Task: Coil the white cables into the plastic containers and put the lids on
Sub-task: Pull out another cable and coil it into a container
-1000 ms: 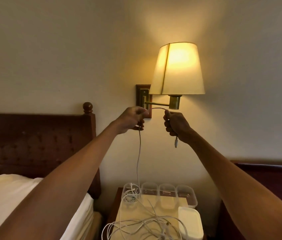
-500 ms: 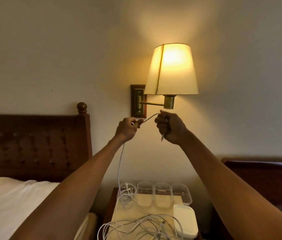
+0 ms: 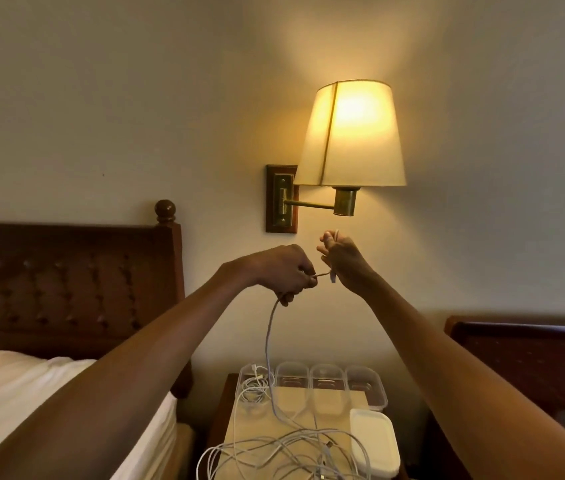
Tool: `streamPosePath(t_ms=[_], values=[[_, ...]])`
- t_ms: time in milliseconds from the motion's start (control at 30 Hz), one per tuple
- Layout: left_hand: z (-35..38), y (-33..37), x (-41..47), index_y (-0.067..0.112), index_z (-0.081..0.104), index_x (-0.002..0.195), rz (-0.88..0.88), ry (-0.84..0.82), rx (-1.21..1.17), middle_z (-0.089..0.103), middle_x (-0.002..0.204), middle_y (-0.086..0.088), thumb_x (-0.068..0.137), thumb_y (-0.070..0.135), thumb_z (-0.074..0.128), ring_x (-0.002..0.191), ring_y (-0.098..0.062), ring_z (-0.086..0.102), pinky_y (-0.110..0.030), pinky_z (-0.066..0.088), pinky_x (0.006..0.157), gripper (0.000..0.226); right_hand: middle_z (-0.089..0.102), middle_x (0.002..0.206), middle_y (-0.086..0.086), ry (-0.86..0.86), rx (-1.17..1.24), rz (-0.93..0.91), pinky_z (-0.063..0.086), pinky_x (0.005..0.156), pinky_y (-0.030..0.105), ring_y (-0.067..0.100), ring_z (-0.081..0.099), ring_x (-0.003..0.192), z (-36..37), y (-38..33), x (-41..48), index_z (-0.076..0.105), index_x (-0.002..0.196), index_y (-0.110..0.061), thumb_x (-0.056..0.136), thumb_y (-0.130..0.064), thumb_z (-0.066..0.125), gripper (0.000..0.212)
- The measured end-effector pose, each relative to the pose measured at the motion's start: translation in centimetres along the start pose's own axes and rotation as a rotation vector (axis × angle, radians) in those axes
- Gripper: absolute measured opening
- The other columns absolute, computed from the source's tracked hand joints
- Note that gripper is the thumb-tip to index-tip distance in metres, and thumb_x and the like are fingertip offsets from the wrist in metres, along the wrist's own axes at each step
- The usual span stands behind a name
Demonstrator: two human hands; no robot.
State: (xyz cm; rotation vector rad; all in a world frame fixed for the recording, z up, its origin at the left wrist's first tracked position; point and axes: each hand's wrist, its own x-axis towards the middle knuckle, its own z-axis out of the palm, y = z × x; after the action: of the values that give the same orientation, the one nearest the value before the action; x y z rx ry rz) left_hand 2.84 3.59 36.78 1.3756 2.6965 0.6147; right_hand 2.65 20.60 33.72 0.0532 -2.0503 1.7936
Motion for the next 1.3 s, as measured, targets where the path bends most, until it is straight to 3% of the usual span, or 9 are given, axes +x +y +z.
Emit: streamPosePath(t_ms=[100, 267, 433, 667, 900, 1000, 1133, 1233, 1300], values=[[-1.6, 0.1, -0.6, 0.007, 0.068, 0.115, 0.016, -0.039, -0.036, 0.067, 0.081, -0.004, 0.099, 0.018, 0.057, 0.065, -0.011, 0.068, -0.028, 0.060, 0.071, 0.023, 0.043, 0.139, 0.020, -0.091, -0.078, 0.012, 0.039, 0.104, 0.039, 0.031, 0.047, 0.128, -0.3, 1.4, -0.3, 0.037, 0.132, 0.004, 0.106, -0.022, 0.033, 0.037], [-3.7, -0.6, -0.1, 0.007, 0.073, 0.109, 0.122, 0.066, -0.094, 0.065, 0.083, -0.004, 0.097, 0.019, 0.061, 0.071, -0.011, 0.061, -0.024, 0.054, 0.067, 0.020, 0.062, 0.119, 0.022, -0.359, -0.146, 0.011, 0.057, 0.071, 0.025, 0.023, 0.072, 0.080, -0.6, 1.7, -0.9, 0.045, 0.128, 0.003, 0.106, -0.031, 0.030, 0.043], [-4.3, -1.8, 1.2, 0.013, 0.076, 0.106, 0.155, 0.251, -0.059, 0.070, 0.092, 0.005, 0.092, 0.017, 0.067, 0.086, -0.007, 0.063, -0.023, 0.048, 0.073, 0.016, 0.068, 0.077, 0.014, -0.445, -0.184, 0.191, 0.037, 0.052, 0.021, 0.015, 0.045, 0.053, -0.4, 1.0, -2.5, 0.062, 0.115, 0.005, 0.106, -0.025, 0.020, 0.053], [-2.9, -3.1, 2.8, 0.016, 0.077, 0.103, 0.201, 0.433, -0.100, 0.074, 0.101, 0.004, 0.090, 0.020, 0.071, 0.096, -0.006, 0.066, -0.025, 0.052, 0.084, 0.015, 0.038, 0.054, 0.002, -0.550, 0.216, 0.365, 0.029, 0.041, 0.018, 0.007, 0.028, 0.041, -1.1, -1.1, -4.1, 0.062, 0.109, 0.006, 0.100, -0.037, 0.016, 0.063], [-1.2, -4.0, 3.7, 0.013, 0.076, 0.103, 0.169, 0.536, -0.298, 0.071, 0.090, -0.002, 0.090, 0.024, 0.070, 0.079, -0.015, 0.064, -0.027, 0.052, 0.064, 0.018, 0.041, 0.052, 0.000, -0.643, 0.612, 0.394, 0.027, 0.034, 0.013, 0.008, 0.028, 0.033, -2.2, -2.5, -3.8, 0.059, 0.109, 0.000, 0.104, -0.031, 0.018, 0.052], [0.4, -4.2, 3.2, 0.011, 0.072, 0.107, 0.114, 0.407, -0.474, 0.062, 0.080, -0.008, 0.099, 0.019, 0.056, 0.070, -0.020, 0.055, -0.030, 0.048, 0.061, 0.019, 0.047, 0.060, 0.000, -0.566, 0.729, 0.275, 0.029, 0.038, 0.014, 0.007, 0.031, 0.037, -2.1, -3.1, -3.8, 0.057, 0.114, -0.001, 0.104, -0.026, 0.022, 0.044], [3.1, -3.6, 2.3, 0.013, 0.068, 0.106, -0.030, 0.218, -0.556, 0.056, 0.072, -0.006, 0.106, 0.026, 0.042, 0.061, -0.017, 0.053, -0.029, 0.050, 0.057, 0.030, 0.065, 0.091, 0.007, -0.315, 0.697, 0.117, 0.038, 0.051, 0.015, 0.007, 0.044, 0.055, -2.2, -3.9, -3.1, 0.046, 0.136, 0.004, 0.105, -0.026, 0.026, 0.048], [4.3, -2.9, 1.9, 0.011, 0.066, 0.108, -0.020, 0.140, -0.519, 0.056, 0.068, -0.007, 0.107, 0.024, 0.038, 0.054, -0.015, 0.053, -0.030, 0.051, 0.054, 0.031, 0.059, 0.132, 0.018, -0.220, 0.572, 0.067, 0.052, 0.077, 0.024, 0.023, 0.064, 0.102, -2.8, -4.0, -2.6, 0.038, 0.141, 0.004, 0.107, -0.030, 0.026, 0.049], [4.6, -2.3, 1.8, 0.011, 0.065, 0.113, -0.010, 0.107, -0.477, 0.056, 0.067, -0.006, 0.107, 0.021, 0.038, 0.052, -0.015, 0.053, -0.029, 0.052, 0.052, 0.029, 0.044, 0.147, 0.020, -0.194, 0.532, 0.063, 0.050, 0.092, 0.037, 0.035, 0.051, 0.128, -2.9, -3.7, -2.2, 0.027, 0.147, 0.001, 0.107, -0.032, 0.025, 0.052]])
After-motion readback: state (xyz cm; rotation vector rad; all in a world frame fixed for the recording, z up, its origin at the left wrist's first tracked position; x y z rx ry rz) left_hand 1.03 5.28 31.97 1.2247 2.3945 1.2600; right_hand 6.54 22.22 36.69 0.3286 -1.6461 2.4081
